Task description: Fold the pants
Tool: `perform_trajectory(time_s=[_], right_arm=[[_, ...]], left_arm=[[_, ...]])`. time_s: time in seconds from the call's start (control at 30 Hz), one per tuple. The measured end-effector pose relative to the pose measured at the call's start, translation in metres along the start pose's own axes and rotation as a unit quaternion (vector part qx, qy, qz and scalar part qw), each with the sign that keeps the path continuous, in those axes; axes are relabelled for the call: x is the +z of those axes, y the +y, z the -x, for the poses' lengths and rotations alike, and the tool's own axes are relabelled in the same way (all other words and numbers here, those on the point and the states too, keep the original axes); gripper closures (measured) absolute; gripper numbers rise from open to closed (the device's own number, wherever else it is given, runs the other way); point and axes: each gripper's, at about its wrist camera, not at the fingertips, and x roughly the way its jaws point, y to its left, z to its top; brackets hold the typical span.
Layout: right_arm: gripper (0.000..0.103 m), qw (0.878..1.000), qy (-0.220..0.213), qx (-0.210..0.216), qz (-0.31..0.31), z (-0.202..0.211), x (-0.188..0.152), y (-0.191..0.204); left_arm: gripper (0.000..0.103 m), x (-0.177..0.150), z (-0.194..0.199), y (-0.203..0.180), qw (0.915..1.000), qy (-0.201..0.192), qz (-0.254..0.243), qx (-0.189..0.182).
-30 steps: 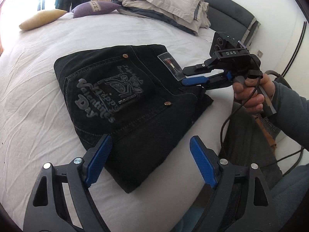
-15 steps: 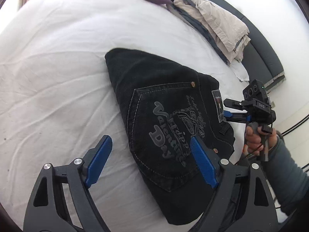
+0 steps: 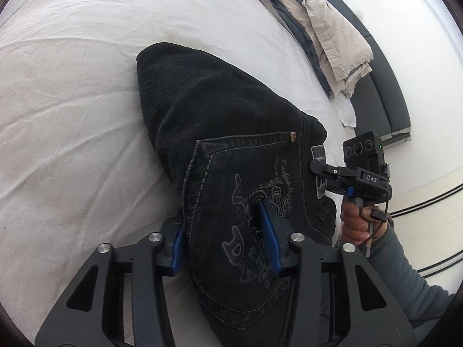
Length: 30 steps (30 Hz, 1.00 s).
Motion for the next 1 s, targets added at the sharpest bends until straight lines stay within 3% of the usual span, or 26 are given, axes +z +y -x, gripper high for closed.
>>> perform_trajectory(time_s=[0.13, 0.33, 0.47, 0.6, 0.83, 1.0], right_arm=[[0.083, 0.999, -0.020, -0.012, 0.025, 0.007, -0.004, 0.021], [0.085, 0.996, -0.041, -0.030, 0.078, 0.016, 0.001, 0.068], [0.085, 0.993, -0.060, -0.007, 0.099, 0.018, 0.027, 0.100], [0.085, 0.991, -0.059, -0.007, 0.120, -0.005, 0.073, 0.123], [0.085, 0.995, -0.040, -0.019, 0.087, -0.068, 0.140, 0.108], [0.084, 0.999, -0.022, -0.030, 0.038, -0.102, 0.159, 0.068]], left_arm=[[0.078, 0.003, 0.007, 0.001, 0.9997, -0.014, 0.013, -0.017], [0.080, 0.011, 0.035, -0.007, 0.9991, -0.041, -0.003, -0.010], [0.080, 0.040, 0.075, -0.012, 0.9968, -0.078, -0.018, -0.007], [0.080, 0.083, 0.104, -0.007, 0.9938, -0.098, -0.045, 0.026], [0.080, 0.161, 0.111, 0.042, 0.9912, -0.099, -0.045, 0.076], [0.075, 0.183, 0.079, 0.089, 0.9929, -0.071, -0.023, 0.092]])
